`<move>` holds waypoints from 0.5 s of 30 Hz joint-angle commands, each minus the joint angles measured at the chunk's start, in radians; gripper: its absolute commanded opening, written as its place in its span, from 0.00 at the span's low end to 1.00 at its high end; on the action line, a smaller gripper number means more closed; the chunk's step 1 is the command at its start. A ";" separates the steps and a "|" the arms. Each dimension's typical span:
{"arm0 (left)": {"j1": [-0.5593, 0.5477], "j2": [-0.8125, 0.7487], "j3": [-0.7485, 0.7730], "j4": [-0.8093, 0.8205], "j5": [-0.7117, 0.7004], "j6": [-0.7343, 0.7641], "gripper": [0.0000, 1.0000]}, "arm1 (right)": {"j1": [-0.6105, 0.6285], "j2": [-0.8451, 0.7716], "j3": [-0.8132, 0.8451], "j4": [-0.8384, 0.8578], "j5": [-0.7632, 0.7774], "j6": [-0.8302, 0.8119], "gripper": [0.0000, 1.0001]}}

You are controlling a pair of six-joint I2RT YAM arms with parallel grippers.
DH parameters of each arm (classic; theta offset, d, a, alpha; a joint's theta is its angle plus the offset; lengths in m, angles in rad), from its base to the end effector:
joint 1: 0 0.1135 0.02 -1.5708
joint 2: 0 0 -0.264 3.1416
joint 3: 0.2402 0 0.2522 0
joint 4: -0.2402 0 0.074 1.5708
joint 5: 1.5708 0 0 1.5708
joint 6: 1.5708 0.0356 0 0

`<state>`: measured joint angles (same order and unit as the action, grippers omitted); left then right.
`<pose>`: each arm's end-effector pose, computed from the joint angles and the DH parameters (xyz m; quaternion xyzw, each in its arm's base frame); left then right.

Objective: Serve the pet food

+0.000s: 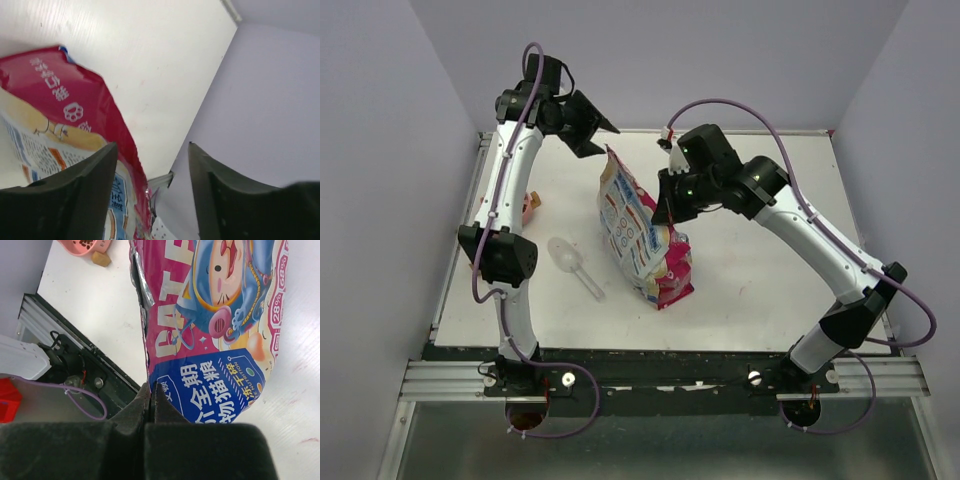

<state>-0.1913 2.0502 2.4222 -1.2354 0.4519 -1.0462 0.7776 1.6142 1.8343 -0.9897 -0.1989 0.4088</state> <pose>0.4065 -0.0946 0.4121 -0.3084 0.8642 -0.3670 0.1531 0.2342 0.2405 0.4135 -0.2061 0.8936 0.2927 0.2706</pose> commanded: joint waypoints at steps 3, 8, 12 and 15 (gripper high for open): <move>0.036 -0.100 0.044 0.087 -0.033 0.052 0.94 | 0.034 -0.002 0.056 0.022 -0.069 0.027 0.03; 0.021 -0.218 -0.056 0.016 -0.068 0.094 0.99 | 0.055 0.007 0.054 0.056 -0.059 0.012 0.15; 0.000 -0.326 -0.155 -0.051 -0.119 0.123 0.99 | 0.061 -0.002 0.034 0.086 -0.047 0.004 0.18; -0.040 -0.364 -0.189 -0.104 -0.143 0.121 0.99 | 0.063 -0.008 0.008 0.097 -0.034 -0.011 0.20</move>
<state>-0.1894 1.7496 2.2757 -1.2392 0.3744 -0.9600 0.8261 1.6253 1.8439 -0.9619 -0.2001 0.4156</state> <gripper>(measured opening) 0.986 0.187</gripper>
